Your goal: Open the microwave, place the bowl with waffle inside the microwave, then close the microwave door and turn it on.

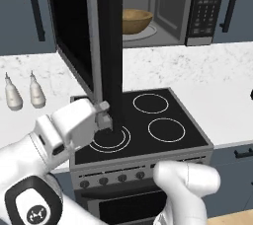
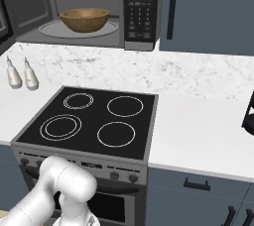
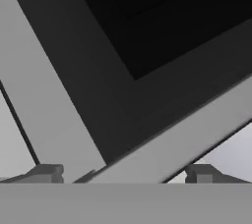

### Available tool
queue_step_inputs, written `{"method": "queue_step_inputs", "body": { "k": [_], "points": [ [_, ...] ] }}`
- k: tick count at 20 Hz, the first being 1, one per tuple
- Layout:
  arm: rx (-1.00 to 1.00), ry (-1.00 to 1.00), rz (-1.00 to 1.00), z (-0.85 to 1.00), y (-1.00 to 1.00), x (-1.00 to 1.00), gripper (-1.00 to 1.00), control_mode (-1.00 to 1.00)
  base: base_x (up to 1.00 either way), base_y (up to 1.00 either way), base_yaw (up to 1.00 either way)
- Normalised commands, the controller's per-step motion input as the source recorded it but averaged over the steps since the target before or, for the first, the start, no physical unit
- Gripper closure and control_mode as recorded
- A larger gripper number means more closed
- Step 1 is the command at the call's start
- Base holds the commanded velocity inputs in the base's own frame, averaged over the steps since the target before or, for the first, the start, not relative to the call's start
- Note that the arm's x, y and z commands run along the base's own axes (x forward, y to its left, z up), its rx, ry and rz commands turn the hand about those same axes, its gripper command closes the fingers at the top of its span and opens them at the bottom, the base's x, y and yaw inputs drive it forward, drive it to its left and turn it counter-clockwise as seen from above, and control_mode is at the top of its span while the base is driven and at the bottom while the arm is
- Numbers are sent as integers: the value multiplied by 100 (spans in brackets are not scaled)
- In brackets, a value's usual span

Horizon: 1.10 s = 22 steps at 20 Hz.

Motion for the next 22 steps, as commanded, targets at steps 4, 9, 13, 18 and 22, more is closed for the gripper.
{"method": "queue_step_inputs", "body": {
  "k": [4,9,13,18,22],
  "points": [
    [5,-7,0,0,-81,0,-100,-100,0,0,0],
    [13,-9,0,0,-80,0,-100,-100,0,0,0],
    [17,-16,0,7,-60,1,-100,-100,0,0,0],
    [18,-30,1,14,-23,23,-100,-100,0,0,0],
    [19,-38,6,18,-1,42,-100,-100,0,0,0]
  ]
}}
